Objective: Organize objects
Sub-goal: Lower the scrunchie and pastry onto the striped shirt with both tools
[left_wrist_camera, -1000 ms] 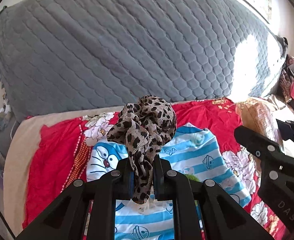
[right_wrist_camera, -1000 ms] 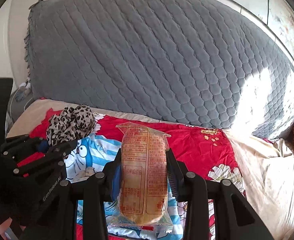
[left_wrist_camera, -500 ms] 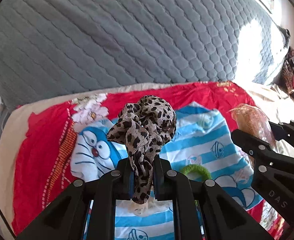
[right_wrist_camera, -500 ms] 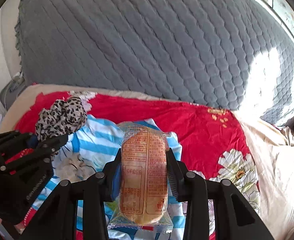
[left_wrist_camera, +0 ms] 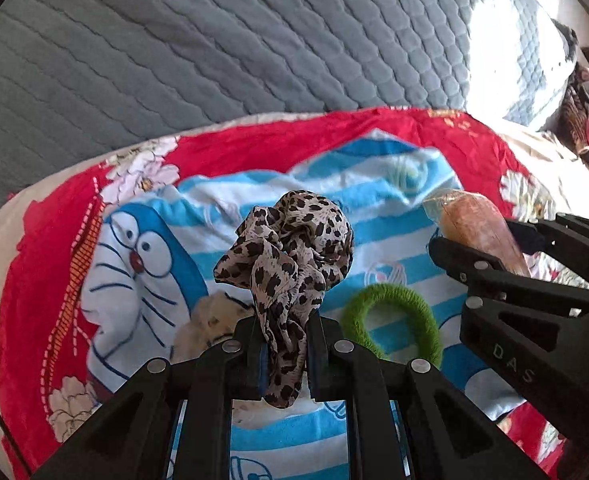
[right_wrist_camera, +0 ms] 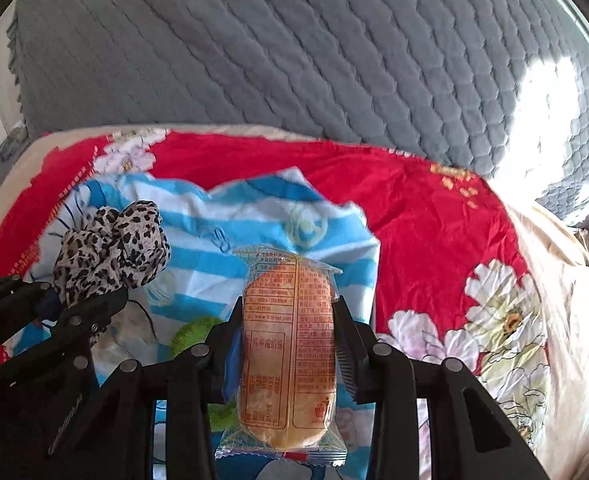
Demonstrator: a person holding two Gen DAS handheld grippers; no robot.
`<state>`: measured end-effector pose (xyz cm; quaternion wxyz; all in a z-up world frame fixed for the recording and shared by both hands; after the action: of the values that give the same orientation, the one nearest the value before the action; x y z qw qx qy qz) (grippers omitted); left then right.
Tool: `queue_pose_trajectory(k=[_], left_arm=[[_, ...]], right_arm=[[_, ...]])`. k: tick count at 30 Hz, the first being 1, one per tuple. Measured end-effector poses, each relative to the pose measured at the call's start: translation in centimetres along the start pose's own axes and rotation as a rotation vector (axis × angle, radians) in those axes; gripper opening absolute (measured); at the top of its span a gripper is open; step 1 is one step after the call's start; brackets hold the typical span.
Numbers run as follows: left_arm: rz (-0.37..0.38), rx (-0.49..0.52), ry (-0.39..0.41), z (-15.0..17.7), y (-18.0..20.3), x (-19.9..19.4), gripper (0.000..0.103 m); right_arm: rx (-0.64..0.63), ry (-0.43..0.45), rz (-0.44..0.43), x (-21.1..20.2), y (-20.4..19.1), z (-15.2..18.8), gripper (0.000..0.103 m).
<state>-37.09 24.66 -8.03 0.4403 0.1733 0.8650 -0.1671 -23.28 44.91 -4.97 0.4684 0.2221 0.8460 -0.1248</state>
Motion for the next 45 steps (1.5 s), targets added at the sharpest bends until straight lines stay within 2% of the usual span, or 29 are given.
queue_pose_trajectory(k=[19, 30, 32, 34, 38, 45], left_arm=[[0.025, 0.041, -0.087, 2.2, 2.0, 3.3, 0.014], [0.044, 0.042, -0.096, 2.2, 1.8, 3.7, 0.019], [0.050, 0.037, -0.103, 2.2, 1.7, 3.7, 0.026], [0.056, 0.038, -0.118, 2.3, 1.7, 3.8, 0.051], [0.051, 0.060, -0.110, 2.6, 1.6, 3.8, 0.053], [0.061, 0.039, -0.127, 2.7, 1.0, 3.4, 0.071]], right_arm=[[0.048, -0.105, 0.005, 5.1, 1.3, 2.5, 0.039], [0.075, -0.101, -0.005, 5.5, 1.5, 2.5, 0.040], [0.071, -0.103, -0.002, 5.4, 1.5, 2.5, 0.040], [0.068, -0.105, -0.002, 5.4, 1.4, 2.5, 0.040], [0.056, -0.110, 0.002, 5.2, 1.3, 2.7, 0.040], [0.054, -0.111, -0.002, 4.8, 1.4, 2.7, 0.041]])
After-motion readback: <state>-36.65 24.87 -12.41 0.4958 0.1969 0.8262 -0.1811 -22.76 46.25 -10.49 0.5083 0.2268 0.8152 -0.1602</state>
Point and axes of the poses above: each gripper's, at about its wrist camera, not at the fingertips, and x roughly the way its jaws point, y to its right, z to its underside, the point moved 6 cm from there along x, roughly the way its jaws point, and after that the axes turned 12 degrees about -z, right-handed, at the moved point
